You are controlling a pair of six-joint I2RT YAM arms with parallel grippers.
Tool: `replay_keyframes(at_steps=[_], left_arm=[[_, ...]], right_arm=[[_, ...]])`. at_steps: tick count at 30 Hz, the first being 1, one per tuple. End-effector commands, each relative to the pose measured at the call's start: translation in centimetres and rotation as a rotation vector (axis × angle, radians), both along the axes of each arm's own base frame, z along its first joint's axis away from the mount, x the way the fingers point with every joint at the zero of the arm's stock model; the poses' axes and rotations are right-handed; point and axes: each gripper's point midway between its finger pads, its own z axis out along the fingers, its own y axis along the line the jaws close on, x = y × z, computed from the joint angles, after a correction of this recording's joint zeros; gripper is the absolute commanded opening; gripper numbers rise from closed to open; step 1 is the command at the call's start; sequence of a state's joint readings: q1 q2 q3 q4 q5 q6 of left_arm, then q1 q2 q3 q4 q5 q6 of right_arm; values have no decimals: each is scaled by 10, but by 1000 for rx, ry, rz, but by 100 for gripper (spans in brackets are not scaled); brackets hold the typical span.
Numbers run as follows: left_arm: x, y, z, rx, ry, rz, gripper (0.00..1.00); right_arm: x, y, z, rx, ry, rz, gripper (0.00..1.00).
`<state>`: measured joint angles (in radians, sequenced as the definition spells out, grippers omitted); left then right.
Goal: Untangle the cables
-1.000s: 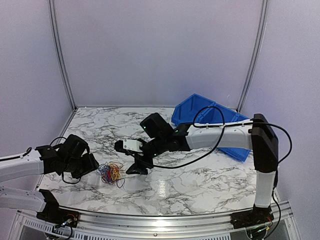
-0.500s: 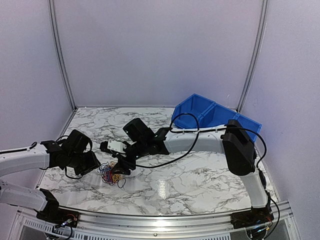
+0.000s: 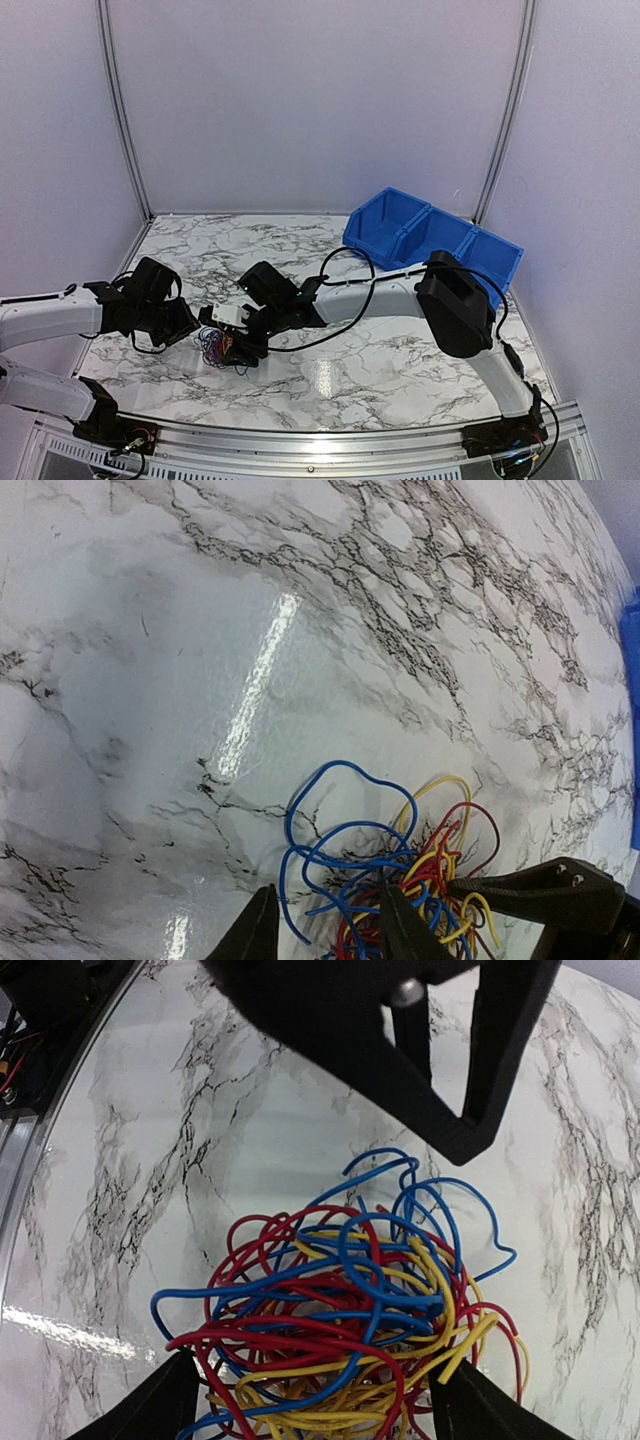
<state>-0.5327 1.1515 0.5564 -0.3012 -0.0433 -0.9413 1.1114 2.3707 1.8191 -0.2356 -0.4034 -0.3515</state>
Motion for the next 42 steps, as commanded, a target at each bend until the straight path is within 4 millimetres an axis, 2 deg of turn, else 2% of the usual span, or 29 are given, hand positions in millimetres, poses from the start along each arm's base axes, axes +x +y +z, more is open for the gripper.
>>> replay_keyframes(at_steps=[1, 9, 13, 15, 17, 20, 21, 23, 25, 28, 31, 36, 39, 40, 42], left_arm=[[1, -10, -9, -64, 25, -15, 37], [-4, -17, -20, -84, 78, -32, 34], [-4, -15, -23, -83, 77, -16, 19], [-3, -14, -23, -80, 72, -10, 15], [-1, -13, -21, -77, 63, -6, 12], [2, -12, -18, -73, 45, 0, 2], [3, -13, -15, -72, 36, -3, 0], [7, -13, -7, -75, 9, -7, 0], [13, -16, 9, -86, -43, -27, 0], [21, -17, 40, -71, -112, -62, 0], [30, -8, 76, 3, -181, -81, 0], [41, 3, 157, 76, -333, -98, 0], [44, 11, 210, 109, -441, -102, 0], [44, 13, 234, 110, -490, -99, 0], [42, 17, 262, 117, -549, -100, 0]], right_arm=[[1, 13, 9, 32, -27, -16, 79], [2, 15, 1, 20, -23, -38, 74], [3, 14, -4, 8, -32, -43, 67], [3, 13, -7, 0, -39, -41, 63], [2, 11, -11, -5, -43, -34, 54], [-1, 9, -17, -13, -40, -24, 34], [-1, 8, -20, -17, -38, -22, 31], [-2, 7, -26, -26, -36, -21, 21], [-4, 5, -31, -35, -29, -17, 16], [-5, 2, -37, -42, -21, -16, 1], [-6, 1, -41, -46, -17, -21, 0], [-7, -1, -44, -53, -3, -23, 0], [-9, -1, -45, -54, 6, -25, 0], [-9, -2, -45, -54, 7, -25, 0], [-10, -2, -42, -52, 10, -22, 0]])
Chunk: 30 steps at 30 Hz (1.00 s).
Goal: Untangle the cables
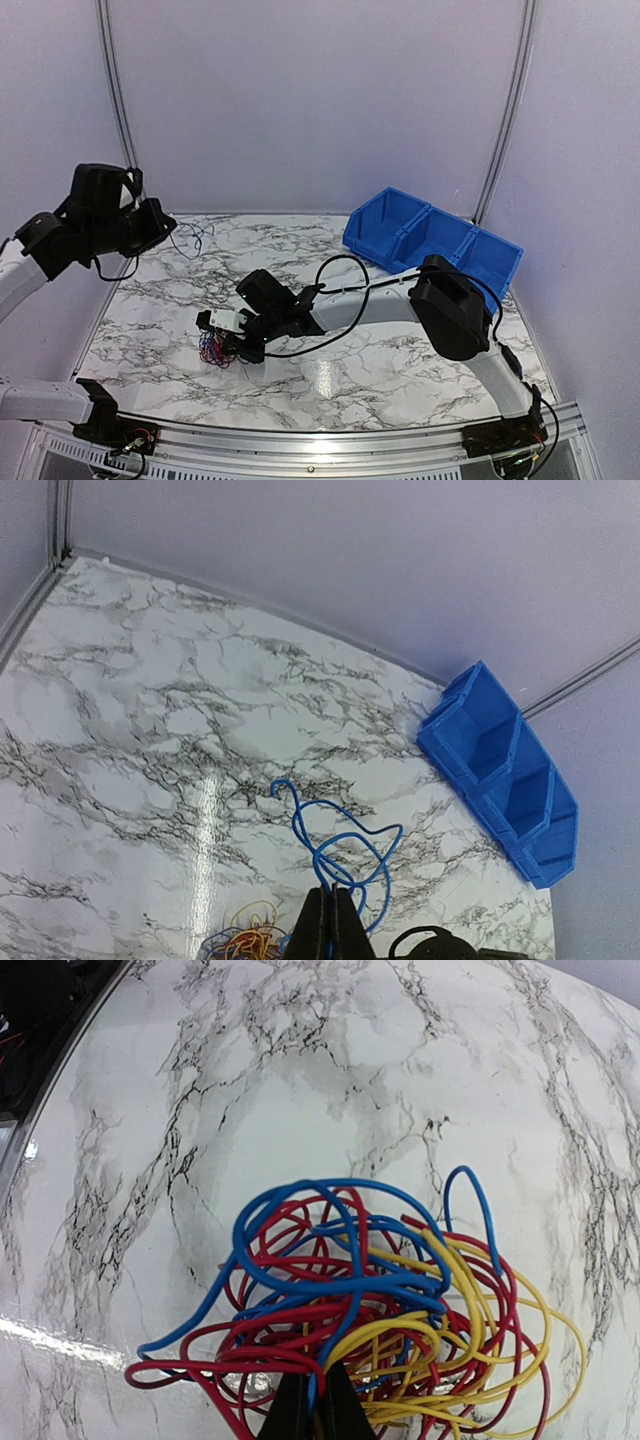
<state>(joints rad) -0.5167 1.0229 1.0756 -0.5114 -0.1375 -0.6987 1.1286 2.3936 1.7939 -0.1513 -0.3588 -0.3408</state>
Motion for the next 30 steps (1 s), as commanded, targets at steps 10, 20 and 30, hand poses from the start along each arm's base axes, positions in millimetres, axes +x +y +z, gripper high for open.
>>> replay_keyframes(at_steps=[10, 20, 30], left_arm=[[-13, 11, 36, 102, -71, -59, 0], [-7, -28, -11, 81, -61, -259, 0], [-5, -98, -17, -74, -153, -558, 0]], right_arm=[[-21, -35, 104, 65, -80, 88, 67], [6, -106, 178, 114, 33, 14, 73], [66, -137, 216, 161, 61, -150, 47]])
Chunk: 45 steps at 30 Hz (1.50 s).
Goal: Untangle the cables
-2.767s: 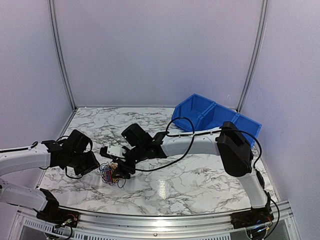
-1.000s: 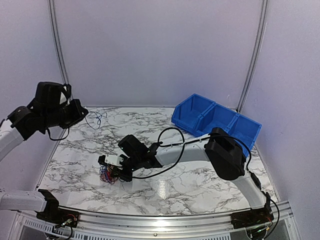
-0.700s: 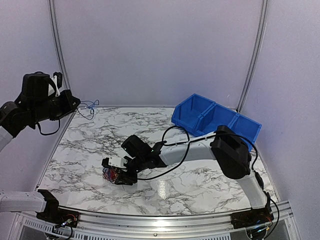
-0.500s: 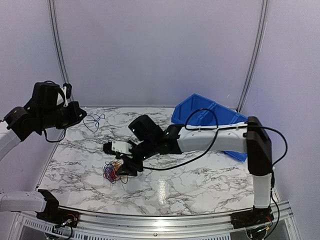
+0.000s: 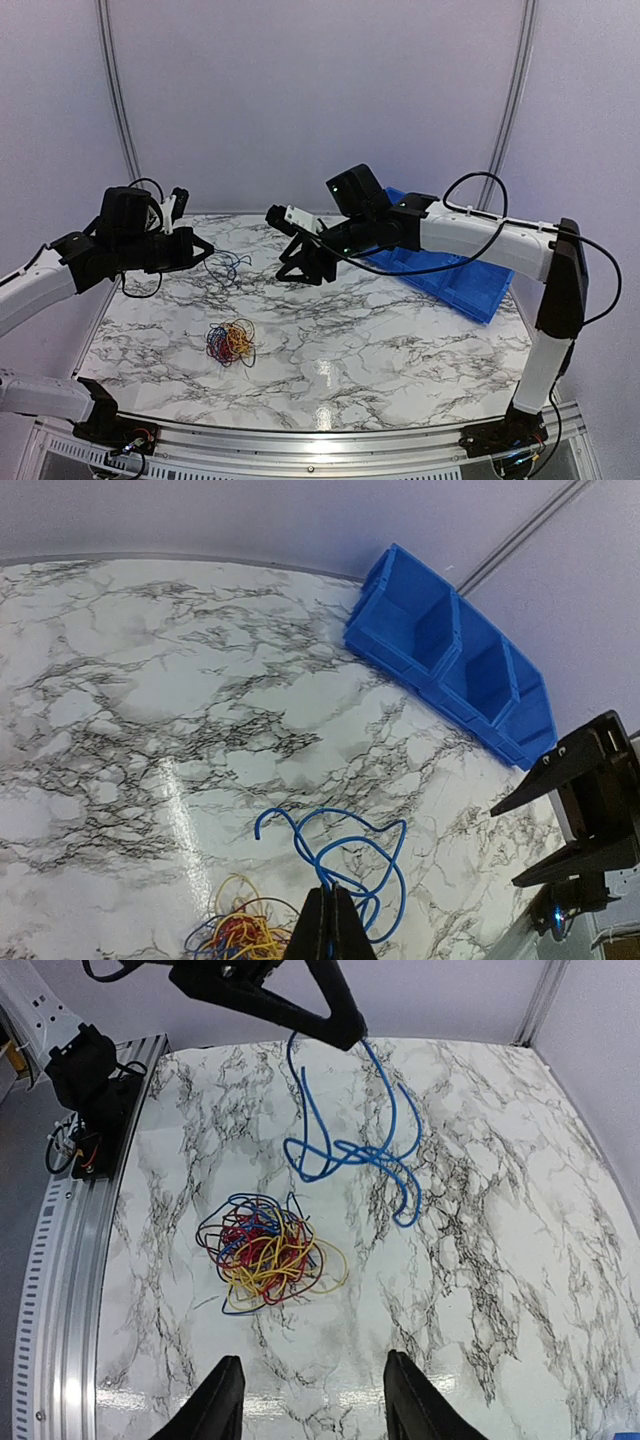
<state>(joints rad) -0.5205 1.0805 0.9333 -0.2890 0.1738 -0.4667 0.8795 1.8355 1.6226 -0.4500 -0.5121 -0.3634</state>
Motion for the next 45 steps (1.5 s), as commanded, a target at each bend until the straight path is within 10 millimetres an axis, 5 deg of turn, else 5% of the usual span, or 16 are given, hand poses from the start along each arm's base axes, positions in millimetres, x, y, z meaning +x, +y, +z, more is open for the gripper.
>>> replay_keyframes(at_steps=[1, 9, 17, 22, 27, 32, 45], left_arm=[[0, -44, 18, -112, -90, -194, 0], [2, -74, 13, -148, -102, -290, 0], [-6, -97, 17, -132, -131, -362, 0], [-9, -101, 14, -126, -126, -368, 0], [-10, -101, 12, -121, -125, -361, 0], [-3, -99, 1, -101, -132, -306, 27], [14, -91, -11, -71, -199, -204, 39]], right_arm=[[16, -2, 24, 39, 41, -34, 47], [21, 9, 32, 75, 74, -34, 47], [40, 19, 8, 38, 91, -86, 43], [43, 20, -3, 21, 108, -101, 29], [45, 17, -3, 27, 111, -118, 0], [43, 15, 8, 57, 121, -126, 0], [49, 9, 23, 102, 196, -166, 0]])
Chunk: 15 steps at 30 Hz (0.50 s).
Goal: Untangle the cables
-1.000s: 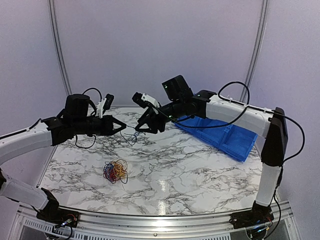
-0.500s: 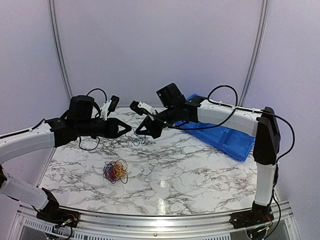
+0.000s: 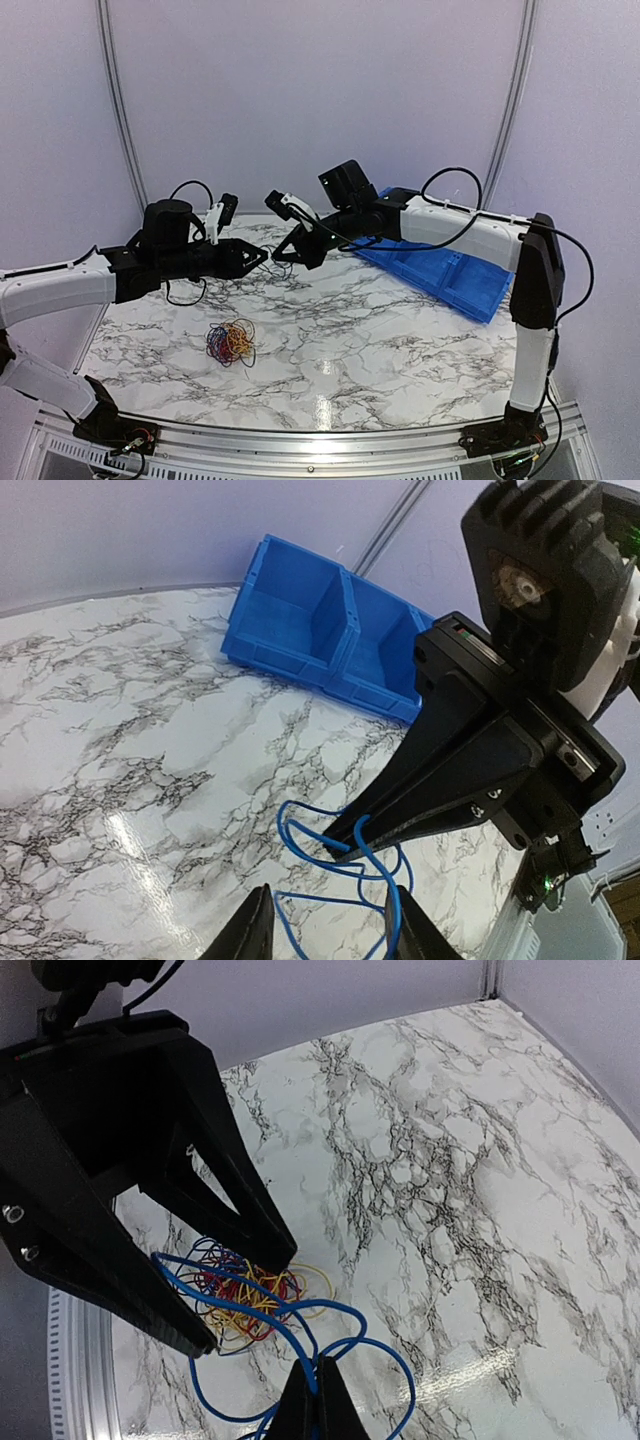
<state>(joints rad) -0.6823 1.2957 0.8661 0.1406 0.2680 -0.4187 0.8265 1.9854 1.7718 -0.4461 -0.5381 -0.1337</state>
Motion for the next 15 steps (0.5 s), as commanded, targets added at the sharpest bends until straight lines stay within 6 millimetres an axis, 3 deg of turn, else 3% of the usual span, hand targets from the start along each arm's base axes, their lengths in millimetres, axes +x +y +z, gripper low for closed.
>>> replay_keyframes(at_steps=[1, 5, 9, 13, 15], left_arm=[[18, 9, 5, 13, -72, 102, 38], [36, 19, 8, -9, -112, 221, 26], [49, 5, 13, -66, -152, 211, 24], [66, -6, -4, -73, -143, 229, 27], [77, -2, -20, -51, -130, 285, 22]], right_arm=[[2, -5, 35, 74, -7, -12, 0], [-10, -2, 39, 104, 33, 45, 0], [-21, -1, 47, 134, 54, 97, 0], [-33, -6, 63, 164, 40, 151, 0], [-45, -10, 75, 186, 36, 197, 0]])
